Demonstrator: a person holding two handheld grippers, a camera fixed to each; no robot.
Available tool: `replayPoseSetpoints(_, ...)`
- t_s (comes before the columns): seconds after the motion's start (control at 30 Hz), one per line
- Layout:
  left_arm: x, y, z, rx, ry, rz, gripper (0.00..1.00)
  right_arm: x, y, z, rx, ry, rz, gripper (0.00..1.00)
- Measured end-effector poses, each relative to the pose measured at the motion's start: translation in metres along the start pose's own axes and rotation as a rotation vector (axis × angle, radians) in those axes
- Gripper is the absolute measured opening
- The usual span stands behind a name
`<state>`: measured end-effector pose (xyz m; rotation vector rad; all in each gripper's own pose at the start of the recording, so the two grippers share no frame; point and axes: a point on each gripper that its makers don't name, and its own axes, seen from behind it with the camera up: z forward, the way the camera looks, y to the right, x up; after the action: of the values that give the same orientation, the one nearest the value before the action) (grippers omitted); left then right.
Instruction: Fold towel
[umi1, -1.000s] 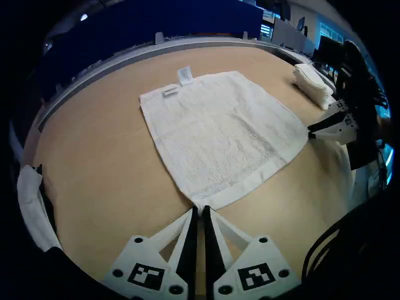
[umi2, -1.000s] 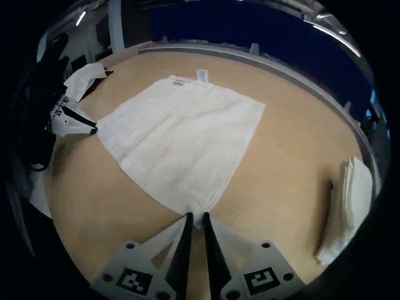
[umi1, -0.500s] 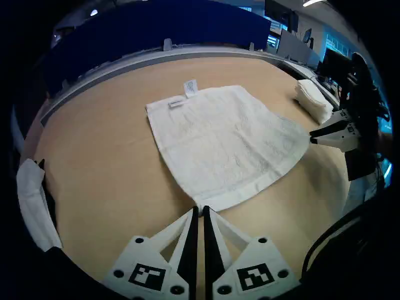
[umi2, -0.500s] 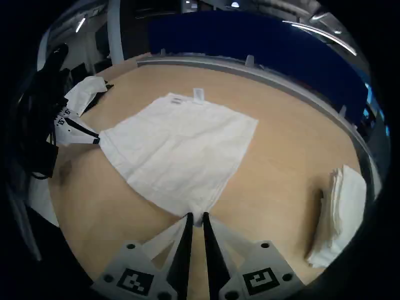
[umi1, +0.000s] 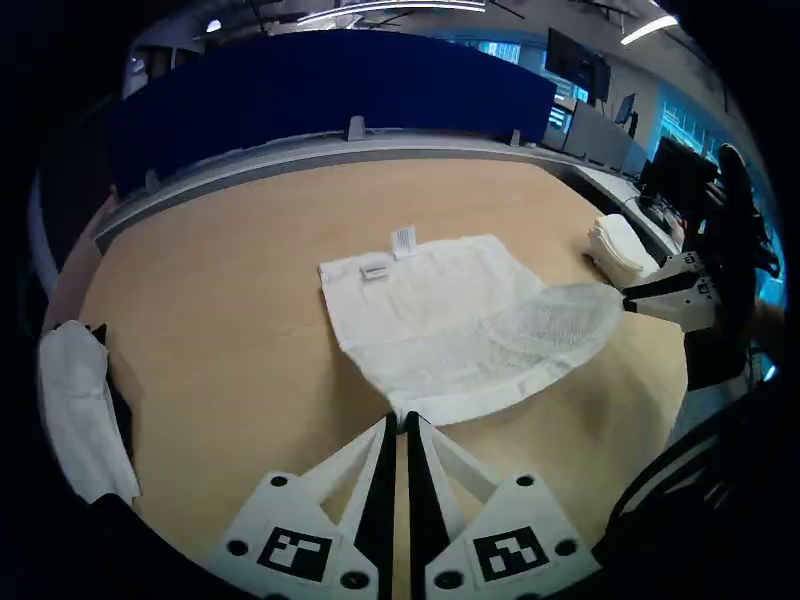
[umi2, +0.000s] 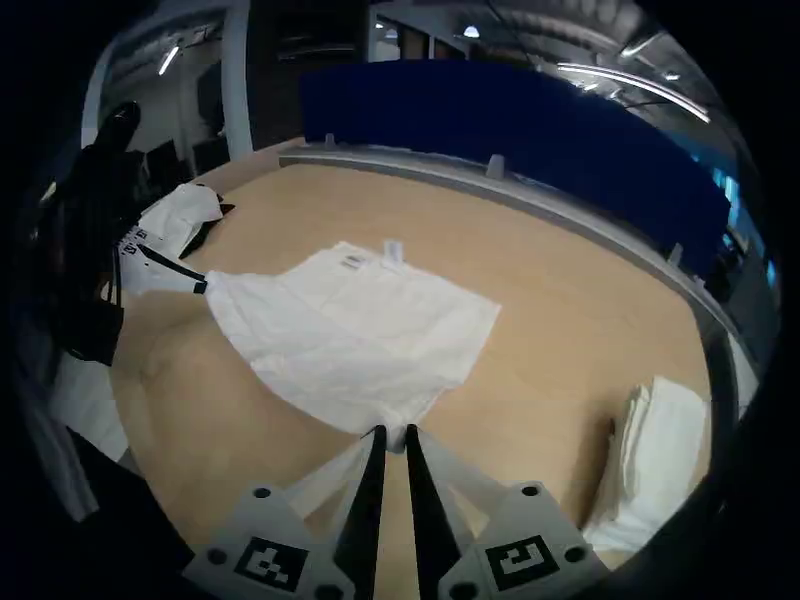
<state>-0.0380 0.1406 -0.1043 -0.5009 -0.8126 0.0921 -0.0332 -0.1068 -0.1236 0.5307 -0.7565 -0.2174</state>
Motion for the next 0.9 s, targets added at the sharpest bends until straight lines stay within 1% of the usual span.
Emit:
replayPoseSetpoints(0.17,0.007,0.003,-0.012,-0.008,0.013,-0.031,0.07,0.008,-0.001,-0.014,-0.001,0.000,0.003,0.15)
replayPoseSetpoints(0.37,0.016,0.008,-0.028,-0.024,0.028,-0.078,0.07,0.021,-0.005,-0.033,-0.001,0.018,0.004,0.15)
replayPoseSetpoints(0.5,0.021,0.010,-0.035,-0.031,0.037,-0.095,0.07,0.026,-0.007,-0.042,-0.004,0.020,0.005,0.15)
replayPoseSetpoints(0.67,0.018,0.009,-0.034,-0.025,0.033,-0.099,0.07,0.025,-0.007,-0.042,-0.005,0.012,0.002,0.15)
replayPoseSetpoints(0.9,0.021,0.004,-0.023,-0.013,0.027,-0.109,0.07,0.032,0.002,-0.029,-0.017,0.000,-0.015,0.15)
